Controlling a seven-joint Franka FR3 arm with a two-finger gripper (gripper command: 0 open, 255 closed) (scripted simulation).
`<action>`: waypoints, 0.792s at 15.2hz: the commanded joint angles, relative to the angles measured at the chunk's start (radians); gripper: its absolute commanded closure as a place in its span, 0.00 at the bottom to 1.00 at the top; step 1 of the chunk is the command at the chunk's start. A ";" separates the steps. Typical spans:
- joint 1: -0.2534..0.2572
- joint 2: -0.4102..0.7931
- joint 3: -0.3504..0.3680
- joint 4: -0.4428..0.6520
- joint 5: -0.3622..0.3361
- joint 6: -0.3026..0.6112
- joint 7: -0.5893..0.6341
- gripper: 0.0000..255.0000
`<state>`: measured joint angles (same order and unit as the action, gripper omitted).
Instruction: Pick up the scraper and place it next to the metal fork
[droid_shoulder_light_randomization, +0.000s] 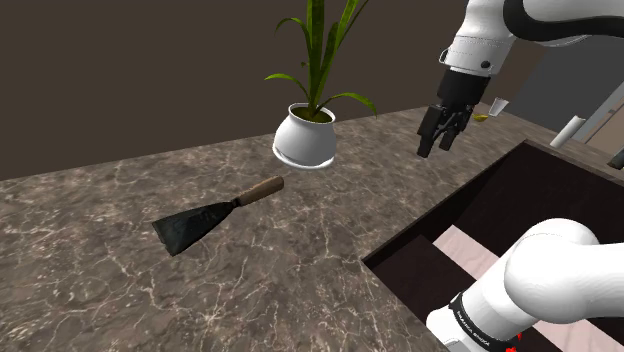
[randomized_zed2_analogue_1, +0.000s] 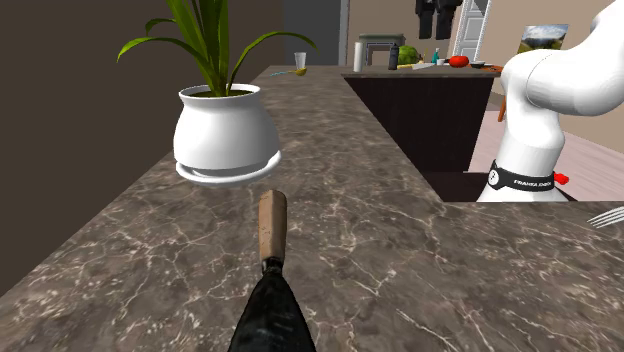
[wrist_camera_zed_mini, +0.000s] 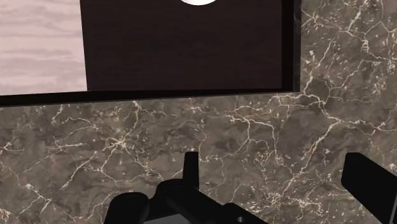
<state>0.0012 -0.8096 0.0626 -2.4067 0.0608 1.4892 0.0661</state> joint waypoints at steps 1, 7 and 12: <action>0.000 0.000 0.000 0.000 0.000 0.000 0.000 0.00; -0.009 -0.012 0.170 -0.075 0.144 0.101 0.304 0.00; -0.027 0.045 0.324 -0.086 0.250 0.212 0.553 0.00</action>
<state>-0.0219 -0.7688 0.3575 -2.4847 0.2901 1.6789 0.5653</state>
